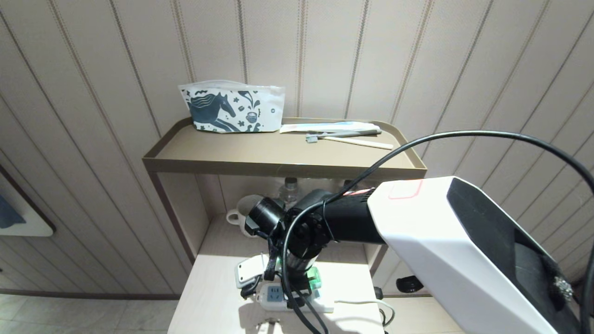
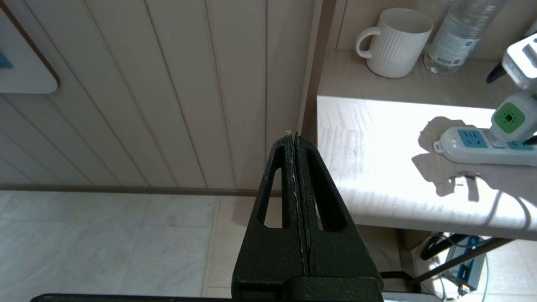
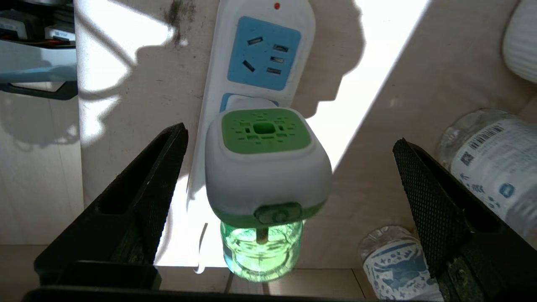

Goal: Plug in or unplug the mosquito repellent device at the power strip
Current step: Insert the plug into the socket

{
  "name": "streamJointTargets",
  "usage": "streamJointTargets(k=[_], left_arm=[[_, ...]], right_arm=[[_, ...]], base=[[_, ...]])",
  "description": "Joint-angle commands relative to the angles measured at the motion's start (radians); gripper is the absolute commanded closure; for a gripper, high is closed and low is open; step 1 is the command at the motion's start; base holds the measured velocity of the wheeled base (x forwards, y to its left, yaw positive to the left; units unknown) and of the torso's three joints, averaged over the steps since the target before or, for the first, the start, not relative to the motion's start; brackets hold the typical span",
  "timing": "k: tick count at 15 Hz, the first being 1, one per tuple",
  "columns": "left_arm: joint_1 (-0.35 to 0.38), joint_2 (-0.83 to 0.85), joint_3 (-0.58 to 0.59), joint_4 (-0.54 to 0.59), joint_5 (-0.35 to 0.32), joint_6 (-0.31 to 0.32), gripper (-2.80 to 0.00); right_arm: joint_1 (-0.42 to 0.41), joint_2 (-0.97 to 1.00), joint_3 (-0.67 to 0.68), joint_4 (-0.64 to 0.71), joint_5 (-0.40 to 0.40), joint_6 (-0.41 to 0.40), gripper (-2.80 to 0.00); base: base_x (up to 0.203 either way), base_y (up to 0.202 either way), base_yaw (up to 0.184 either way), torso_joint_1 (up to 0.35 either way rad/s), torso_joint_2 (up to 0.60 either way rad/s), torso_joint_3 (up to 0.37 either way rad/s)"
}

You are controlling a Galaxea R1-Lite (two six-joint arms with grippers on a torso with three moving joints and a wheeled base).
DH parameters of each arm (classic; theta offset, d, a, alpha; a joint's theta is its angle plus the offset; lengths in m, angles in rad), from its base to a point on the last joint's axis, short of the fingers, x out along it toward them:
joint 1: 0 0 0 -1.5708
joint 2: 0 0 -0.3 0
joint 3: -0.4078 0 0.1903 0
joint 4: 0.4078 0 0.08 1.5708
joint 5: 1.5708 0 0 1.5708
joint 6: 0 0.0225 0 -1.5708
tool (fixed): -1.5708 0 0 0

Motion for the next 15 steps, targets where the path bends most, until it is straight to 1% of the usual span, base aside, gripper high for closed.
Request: streamJointTargets(k=[1,10,13,15], left_arm=[[0.0,0.0,0.0,0.001,0.0,0.0,0.0],[-0.001,0.0,0.0,0.001,0.0,0.0,0.0],[0.0,0.0,0.001,0.001,0.0,0.0,0.0],[0.0,0.0,0.0,0.001,0.0,0.0,0.0]], right_arm=[[0.0,-0.031,0.001,0.003,0.0,-0.004,-2.8],[0.0,-0.152,0.022,0.003,0.0,0.003,-2.8],[0.0,-0.184,0.051,0.003,0.0,0.005,-2.8],[0.002,-0.21,0.096,0.003,0.002,0.005,-2.8]], base=[[0.0,0.0,0.0,0.0,0.0,0.0],[0.0,0.0,0.0,0.0,0.0,0.0],[0.0,0.0,0.0,0.0,0.0,0.0],[0.0,0.0,0.0,0.0,0.0,0.0]])
